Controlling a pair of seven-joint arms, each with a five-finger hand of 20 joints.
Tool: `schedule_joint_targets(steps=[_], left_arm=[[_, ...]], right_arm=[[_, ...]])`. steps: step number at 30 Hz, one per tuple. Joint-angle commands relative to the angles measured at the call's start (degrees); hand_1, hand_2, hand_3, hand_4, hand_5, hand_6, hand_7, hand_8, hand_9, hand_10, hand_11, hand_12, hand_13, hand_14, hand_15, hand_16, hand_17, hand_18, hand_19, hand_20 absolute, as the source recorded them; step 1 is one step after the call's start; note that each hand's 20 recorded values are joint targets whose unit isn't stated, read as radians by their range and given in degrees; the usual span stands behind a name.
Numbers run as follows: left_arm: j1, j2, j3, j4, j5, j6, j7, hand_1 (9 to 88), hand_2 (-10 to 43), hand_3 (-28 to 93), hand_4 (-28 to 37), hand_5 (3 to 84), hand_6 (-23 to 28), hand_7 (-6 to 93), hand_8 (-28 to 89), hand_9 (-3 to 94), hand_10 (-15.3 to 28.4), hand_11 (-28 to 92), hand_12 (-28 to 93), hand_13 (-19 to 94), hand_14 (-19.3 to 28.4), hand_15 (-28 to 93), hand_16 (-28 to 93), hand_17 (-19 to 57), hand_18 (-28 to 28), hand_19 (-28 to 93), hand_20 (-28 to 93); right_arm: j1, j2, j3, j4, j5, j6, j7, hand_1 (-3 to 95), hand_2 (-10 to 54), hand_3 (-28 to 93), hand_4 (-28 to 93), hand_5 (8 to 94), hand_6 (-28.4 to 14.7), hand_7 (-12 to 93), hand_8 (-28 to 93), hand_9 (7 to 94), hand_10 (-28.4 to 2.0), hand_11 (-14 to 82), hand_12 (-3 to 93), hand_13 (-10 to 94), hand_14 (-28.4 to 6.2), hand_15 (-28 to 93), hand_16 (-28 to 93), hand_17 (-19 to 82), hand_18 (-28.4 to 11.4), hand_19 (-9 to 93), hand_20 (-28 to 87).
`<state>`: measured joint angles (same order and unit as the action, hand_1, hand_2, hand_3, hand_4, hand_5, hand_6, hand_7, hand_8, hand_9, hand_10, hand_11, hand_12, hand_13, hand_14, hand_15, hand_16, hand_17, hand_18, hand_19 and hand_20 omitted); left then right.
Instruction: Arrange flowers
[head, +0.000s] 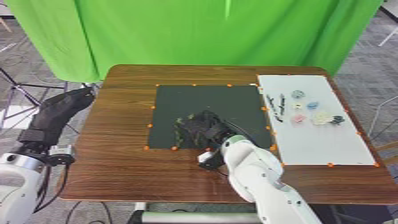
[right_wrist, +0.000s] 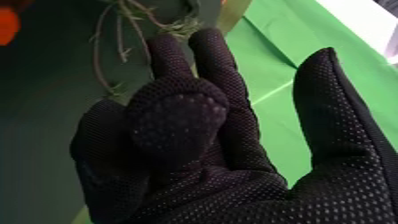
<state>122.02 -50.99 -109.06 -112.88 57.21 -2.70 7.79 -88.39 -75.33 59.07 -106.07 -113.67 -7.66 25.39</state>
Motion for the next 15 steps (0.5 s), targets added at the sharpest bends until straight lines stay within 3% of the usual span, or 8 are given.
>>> schedule_joint_targets(steps=[1, 15], left_arm=[[0.3, -0.33, -0.24, 0.08, -0.09, -0.79, -0.18, 22.0, -3.1, 63, -21.1, 39.2, 3.4, 8.8, -6, 40.1, 13.0, 15, 13, 31, 16.4, 8, 3, 1.7, 10.7, 3, 13], [0.1, -0.30, -0.10, 0.05, -0.12, -0.79, -0.51, 22.0, -3.0, 63, -21.1, 39.2, 3.3, 8.8, -6, 40.1, 12.9, 15, 13, 31, 16.4, 8, 3, 1.6, 10.8, 3, 13]], right_arm=[[-1.1, 0.6, 0.7, -0.6, 0.2, 1.1, 1.2, 22.1, 8.9, 57, -13, 64.9, -3.1, 12, -7, 66.0, -14.5, 8.4, 8.7, 94, -3.2, 59, 22, 69, -11.4, 93, 48], [-1.8, 1.4, 1.8, -1.8, 0.3, 2.9, 2.3, 21.7, 8.1, 57, -13, 65.8, -3.5, 12, -7, 67.3, -14.8, 8.6, 9.0, 94, -3.2, 59, 21, 69, -11.7, 93, 48]])
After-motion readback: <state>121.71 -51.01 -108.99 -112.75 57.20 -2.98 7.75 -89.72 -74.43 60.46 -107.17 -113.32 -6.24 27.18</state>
